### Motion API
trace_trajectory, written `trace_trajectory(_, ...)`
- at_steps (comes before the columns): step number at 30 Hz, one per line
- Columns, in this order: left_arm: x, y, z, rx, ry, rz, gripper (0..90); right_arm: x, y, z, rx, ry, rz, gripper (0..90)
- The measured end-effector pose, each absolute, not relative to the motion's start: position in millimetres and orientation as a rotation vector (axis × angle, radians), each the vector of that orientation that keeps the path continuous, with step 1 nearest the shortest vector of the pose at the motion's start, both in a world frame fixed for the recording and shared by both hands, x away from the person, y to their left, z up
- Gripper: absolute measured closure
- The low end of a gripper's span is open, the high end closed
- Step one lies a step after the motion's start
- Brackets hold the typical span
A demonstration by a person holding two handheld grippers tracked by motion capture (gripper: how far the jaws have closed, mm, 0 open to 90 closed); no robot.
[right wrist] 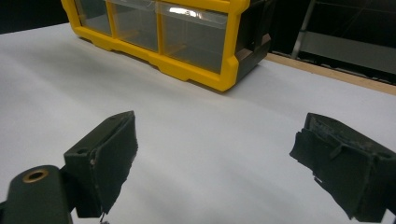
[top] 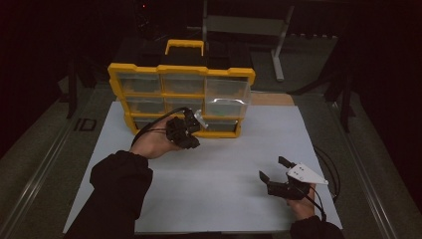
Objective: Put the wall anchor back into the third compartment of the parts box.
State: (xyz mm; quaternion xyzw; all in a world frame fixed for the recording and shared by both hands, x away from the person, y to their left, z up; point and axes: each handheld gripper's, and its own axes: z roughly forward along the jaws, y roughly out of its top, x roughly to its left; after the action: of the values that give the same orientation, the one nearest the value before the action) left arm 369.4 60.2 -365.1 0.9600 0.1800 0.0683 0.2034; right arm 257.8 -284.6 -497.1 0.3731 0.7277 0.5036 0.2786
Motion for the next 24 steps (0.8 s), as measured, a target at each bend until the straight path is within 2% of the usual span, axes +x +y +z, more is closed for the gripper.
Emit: trace_trajectory(24, 380, 68, -330, 2.637, 0.45, 0.174, 84.1, 258, -285, -497, 1.004, 1.954, 1.353, 11.4)
